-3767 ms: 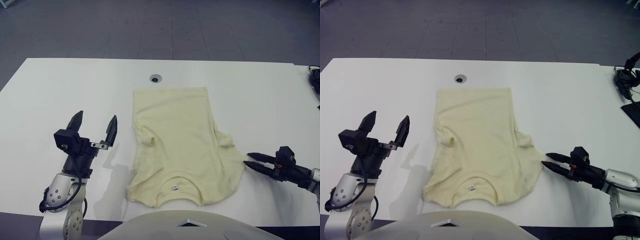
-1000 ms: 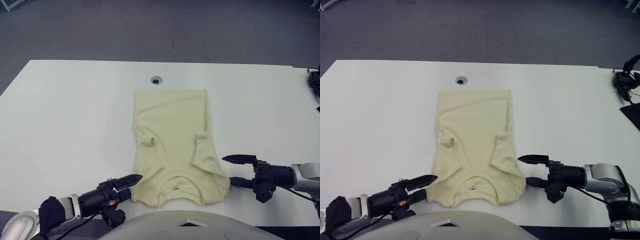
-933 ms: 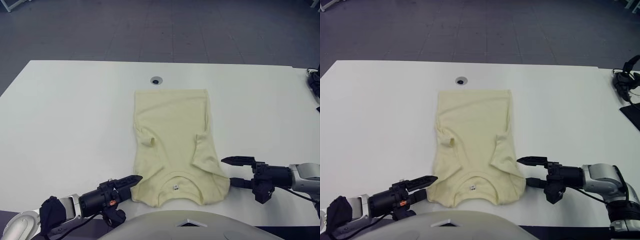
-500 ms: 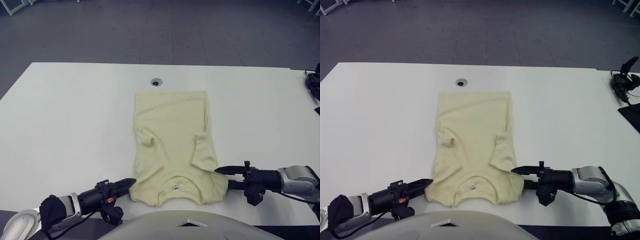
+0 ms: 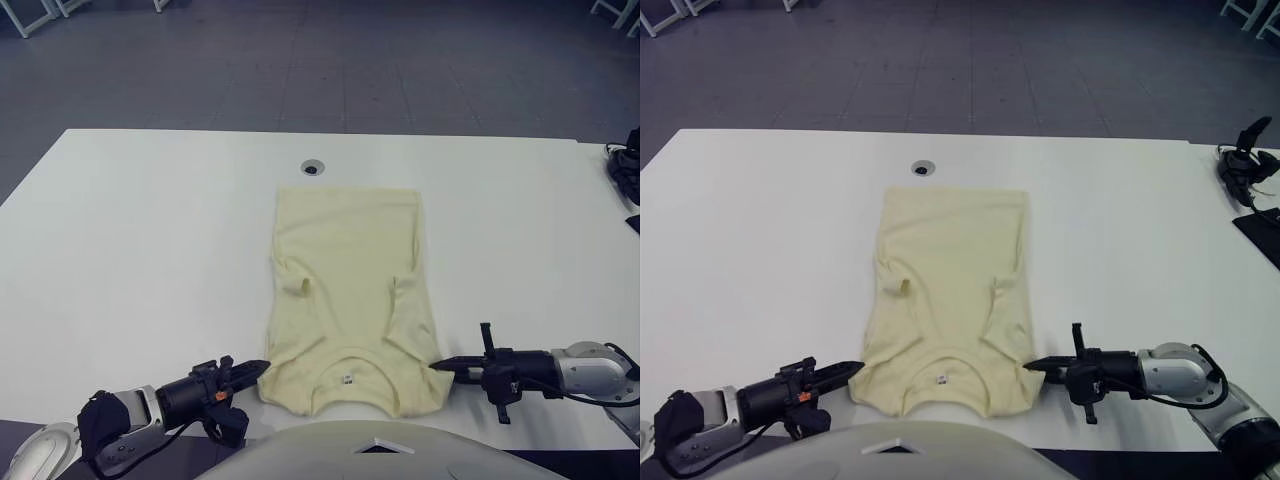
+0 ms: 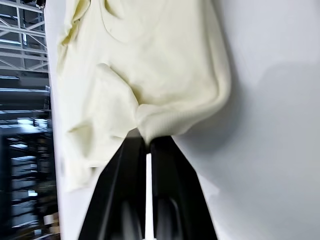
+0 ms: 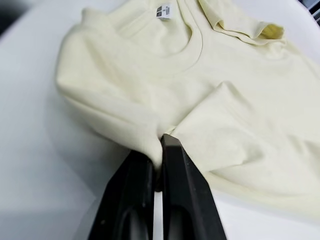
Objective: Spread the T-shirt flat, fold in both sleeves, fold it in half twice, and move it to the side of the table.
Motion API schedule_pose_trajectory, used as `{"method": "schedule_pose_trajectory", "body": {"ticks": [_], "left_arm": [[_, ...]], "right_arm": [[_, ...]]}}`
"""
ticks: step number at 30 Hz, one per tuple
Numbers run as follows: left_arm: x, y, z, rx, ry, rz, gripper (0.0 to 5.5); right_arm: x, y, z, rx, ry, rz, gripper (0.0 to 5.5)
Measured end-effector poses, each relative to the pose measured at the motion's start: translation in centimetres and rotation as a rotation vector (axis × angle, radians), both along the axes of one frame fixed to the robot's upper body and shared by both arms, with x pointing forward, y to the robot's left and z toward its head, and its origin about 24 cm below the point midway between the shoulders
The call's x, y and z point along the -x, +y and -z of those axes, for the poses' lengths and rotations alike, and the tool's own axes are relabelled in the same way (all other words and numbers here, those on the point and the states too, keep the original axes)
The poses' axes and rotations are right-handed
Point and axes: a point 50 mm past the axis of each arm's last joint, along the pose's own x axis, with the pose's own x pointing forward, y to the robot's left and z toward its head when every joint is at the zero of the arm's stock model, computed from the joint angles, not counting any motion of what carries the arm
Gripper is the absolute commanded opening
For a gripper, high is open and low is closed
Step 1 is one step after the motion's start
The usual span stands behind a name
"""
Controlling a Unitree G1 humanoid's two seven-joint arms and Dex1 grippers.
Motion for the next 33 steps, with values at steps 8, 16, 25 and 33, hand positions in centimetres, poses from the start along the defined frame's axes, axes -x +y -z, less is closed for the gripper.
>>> {"method": "schedule_pose_trajectory", "body": {"ticks": [8, 16, 25, 33], "left_arm": [[3.3, 2.4, -2.3, 0.021, 0.603, -0.183, 0.00], [2.8, 3.4, -5.7, 0.142, 0.699, -0.218, 0.00], [-5.7, 3.0, -8.7, 0.252, 0.450, -0.198, 0.00], [-16.0, 1.9, -10.6, 0.385, 0.101, -0.319, 0.00]], "right_arm": [[0.0, 0.3, -3.3, -0.160, 0.426, 0.113, 0.01], [0.5, 0.4, -6.1, -0.306, 0.632, 0.124, 0.01], [-4.2, 1.1, -7.5, -0.366, 0.377, 0.139, 0.01], [-12.1, 2.0, -8.0, -0.387, 0.056, 0.285, 0.01]]}}
